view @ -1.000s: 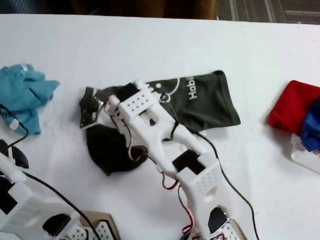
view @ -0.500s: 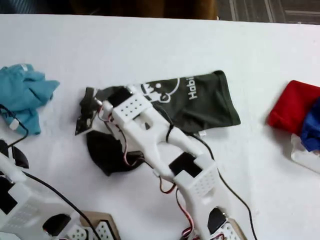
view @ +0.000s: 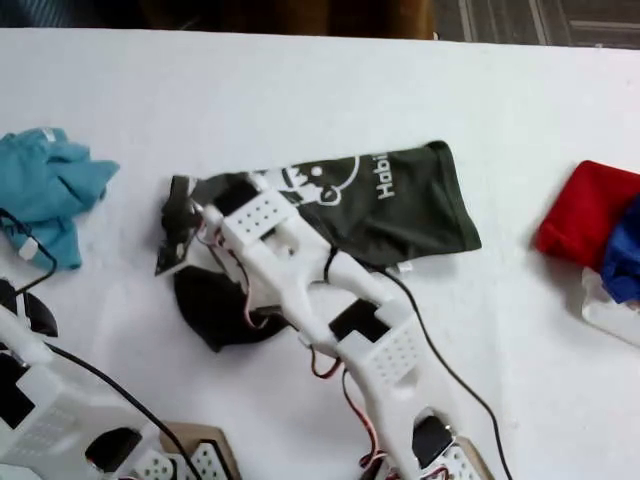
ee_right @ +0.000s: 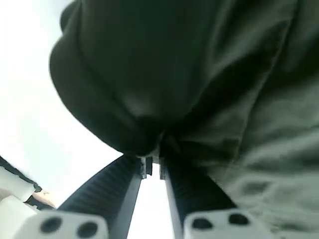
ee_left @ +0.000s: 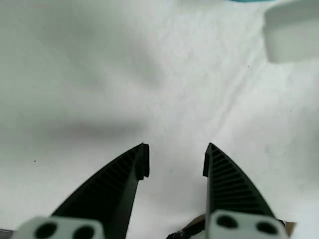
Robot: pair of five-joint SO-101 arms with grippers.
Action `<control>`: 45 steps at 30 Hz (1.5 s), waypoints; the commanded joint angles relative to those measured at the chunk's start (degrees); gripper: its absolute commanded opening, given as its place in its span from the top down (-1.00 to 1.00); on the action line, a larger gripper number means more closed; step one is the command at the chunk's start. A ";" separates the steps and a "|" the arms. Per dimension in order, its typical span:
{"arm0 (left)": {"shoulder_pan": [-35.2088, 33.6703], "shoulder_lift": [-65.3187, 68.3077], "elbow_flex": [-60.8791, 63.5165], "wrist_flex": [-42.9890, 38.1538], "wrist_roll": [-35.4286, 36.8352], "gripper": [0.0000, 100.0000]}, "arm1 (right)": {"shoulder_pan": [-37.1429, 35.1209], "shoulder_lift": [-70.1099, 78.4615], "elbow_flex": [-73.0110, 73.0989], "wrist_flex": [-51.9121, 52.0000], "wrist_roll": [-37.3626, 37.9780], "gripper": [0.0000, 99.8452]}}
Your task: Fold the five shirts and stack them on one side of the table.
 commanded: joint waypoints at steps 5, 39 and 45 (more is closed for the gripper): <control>-0.26 -2.73 0.04 0.09 -0.53 0.61 | -0.75 -0.40 -5.71 3.30 -0.53 0.46; -8.35 -2.90 -3.82 -0.26 7.12 0.61 | -4.79 -7.34 1.05 -16.04 -8.09 0.96; -11.16 -2.90 -8.22 -0.18 7.74 0.61 | -5.05 -0.57 -9.41 -10.68 -8.09 0.96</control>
